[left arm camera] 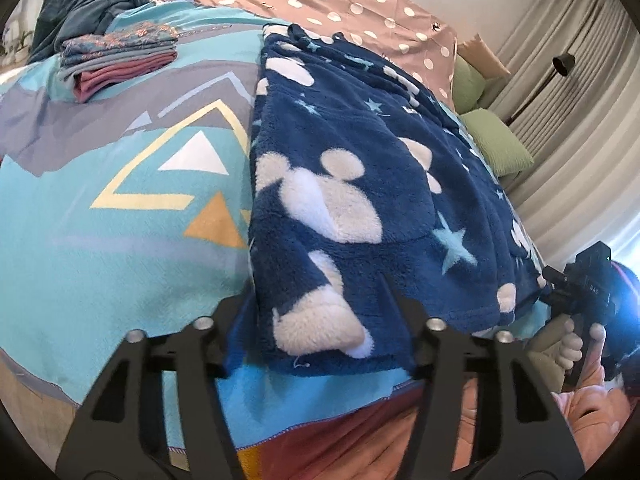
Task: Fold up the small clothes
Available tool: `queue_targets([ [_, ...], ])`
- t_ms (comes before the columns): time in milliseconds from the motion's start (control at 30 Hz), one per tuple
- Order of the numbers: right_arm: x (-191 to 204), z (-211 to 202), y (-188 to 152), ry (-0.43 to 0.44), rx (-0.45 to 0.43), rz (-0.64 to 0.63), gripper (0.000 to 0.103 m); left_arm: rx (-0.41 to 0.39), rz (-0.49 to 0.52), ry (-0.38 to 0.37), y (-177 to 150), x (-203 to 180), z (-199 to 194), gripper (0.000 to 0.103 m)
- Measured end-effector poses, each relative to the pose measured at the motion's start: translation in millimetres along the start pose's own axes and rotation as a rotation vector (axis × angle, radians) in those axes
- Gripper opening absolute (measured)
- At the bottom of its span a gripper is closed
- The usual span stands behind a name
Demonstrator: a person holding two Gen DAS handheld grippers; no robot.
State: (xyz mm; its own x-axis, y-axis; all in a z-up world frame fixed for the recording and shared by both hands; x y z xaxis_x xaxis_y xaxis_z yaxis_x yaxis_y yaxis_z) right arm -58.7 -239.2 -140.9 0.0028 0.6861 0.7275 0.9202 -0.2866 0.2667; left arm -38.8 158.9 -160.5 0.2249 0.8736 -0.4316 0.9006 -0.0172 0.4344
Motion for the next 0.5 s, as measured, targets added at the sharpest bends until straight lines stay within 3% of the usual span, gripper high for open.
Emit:
queue_targets([
  [167,-2.0,-3.1,1.6,0.029,0.026,0.045,0.061,0.006,-0.008,-0.013,-1.3,1.1,-0.3,0.054],
  [300,9.2,7.7,2.9,0.002,0.044,-0.011,0.071,0.007,0.001,-0.016,4.8,0.6,5.3,0.067],
  [500,9.5,-8.7,-4.6,-0.064,0.058,-0.023,0.072,0.018,0.015,-0.011,6.2,-2.9,6.6,0.068],
])
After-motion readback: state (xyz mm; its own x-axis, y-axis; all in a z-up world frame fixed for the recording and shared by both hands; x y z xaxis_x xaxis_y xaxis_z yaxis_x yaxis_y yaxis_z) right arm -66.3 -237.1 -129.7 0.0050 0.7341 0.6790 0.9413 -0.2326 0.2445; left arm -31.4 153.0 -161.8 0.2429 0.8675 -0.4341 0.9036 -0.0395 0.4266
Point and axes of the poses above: each gripper's, at about its wrist camera, not at the fingertips, and z roughly the way its jaws point, x to its left, y to its top, the point moved 6 cm from there along z, roughly the way its jaws point, and after that the axes turned 10 degrees about x, right-handed, at the moved point
